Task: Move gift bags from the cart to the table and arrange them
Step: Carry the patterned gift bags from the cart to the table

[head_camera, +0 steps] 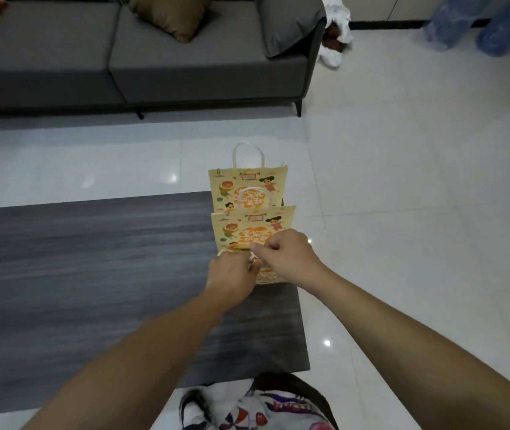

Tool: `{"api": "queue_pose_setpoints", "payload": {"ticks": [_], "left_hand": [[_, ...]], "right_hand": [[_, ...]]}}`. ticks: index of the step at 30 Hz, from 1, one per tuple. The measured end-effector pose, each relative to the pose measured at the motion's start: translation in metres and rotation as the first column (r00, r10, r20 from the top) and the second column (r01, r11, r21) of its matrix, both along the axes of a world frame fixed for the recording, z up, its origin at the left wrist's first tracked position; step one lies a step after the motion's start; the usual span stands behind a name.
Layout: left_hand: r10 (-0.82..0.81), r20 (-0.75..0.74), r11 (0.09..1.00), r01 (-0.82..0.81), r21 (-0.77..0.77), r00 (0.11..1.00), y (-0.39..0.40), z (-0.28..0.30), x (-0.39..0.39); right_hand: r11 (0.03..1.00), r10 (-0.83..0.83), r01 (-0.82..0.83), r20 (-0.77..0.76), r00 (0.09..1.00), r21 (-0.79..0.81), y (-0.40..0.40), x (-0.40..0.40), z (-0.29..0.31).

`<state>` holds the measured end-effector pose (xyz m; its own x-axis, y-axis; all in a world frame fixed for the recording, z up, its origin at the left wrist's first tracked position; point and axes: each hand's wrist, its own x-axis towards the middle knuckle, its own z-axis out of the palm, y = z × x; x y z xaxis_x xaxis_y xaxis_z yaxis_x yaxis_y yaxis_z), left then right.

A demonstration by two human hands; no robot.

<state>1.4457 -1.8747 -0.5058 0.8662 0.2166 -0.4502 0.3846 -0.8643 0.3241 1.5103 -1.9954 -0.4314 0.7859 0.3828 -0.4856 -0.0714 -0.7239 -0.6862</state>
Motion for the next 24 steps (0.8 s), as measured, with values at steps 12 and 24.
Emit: {"api": "queue_pose_setpoints", "payload": {"ticks": [12,24], "left_hand": [[0.081,-0.053,0.997,-0.081,-0.008,0.995,0.012,-0.023,0.031],[0.096,-0.087,0.995,-0.097,0.000,0.991,0.009,-0.024,0.032]], "right_hand": [[0.991,-0.086,0.090,-0.043,0.995,0.098,0.002,0.040,-0.026],[0.948,-0.319,0.313,-0.127,0.939,-0.065,-0.047,0.029,-0.098]]}}
